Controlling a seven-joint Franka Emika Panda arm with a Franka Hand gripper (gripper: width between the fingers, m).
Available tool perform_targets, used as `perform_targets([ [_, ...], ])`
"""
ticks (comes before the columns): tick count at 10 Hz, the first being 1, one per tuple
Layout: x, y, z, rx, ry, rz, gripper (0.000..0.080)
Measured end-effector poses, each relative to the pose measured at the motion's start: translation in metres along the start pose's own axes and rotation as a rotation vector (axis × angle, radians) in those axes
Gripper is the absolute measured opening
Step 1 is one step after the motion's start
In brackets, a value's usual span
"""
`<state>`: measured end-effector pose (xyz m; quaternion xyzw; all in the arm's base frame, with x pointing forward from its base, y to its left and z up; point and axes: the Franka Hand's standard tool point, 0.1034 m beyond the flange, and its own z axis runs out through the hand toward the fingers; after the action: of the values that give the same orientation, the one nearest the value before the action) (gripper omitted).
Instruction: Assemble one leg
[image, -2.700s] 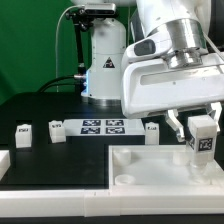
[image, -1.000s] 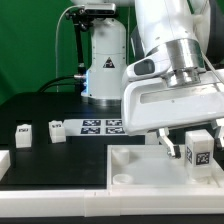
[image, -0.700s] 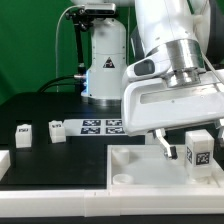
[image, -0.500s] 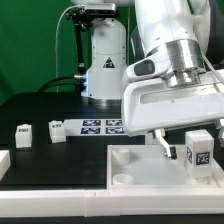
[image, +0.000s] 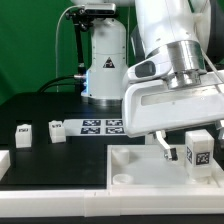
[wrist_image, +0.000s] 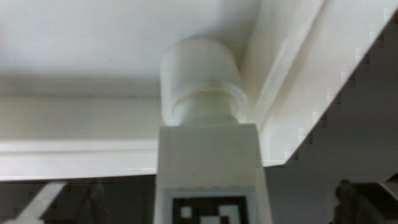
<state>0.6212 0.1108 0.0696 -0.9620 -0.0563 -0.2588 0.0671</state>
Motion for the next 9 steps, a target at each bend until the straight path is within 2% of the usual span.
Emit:
perform_targets([
  [4, 0.01, -0.003, -0.01, 0.064, -0.35, 0.029, 0.0649],
  [7, 0.012, -0.009, -0.013, 0.126, -0.612, 0.047, 0.0649],
  [8, 0.022, -0.007, -0.008, 0.122, -0.574, 0.05, 0.0649],
  [9, 0.021, -0.006, -0.007, 0.121, -0.574, 0.054, 0.0649],
])
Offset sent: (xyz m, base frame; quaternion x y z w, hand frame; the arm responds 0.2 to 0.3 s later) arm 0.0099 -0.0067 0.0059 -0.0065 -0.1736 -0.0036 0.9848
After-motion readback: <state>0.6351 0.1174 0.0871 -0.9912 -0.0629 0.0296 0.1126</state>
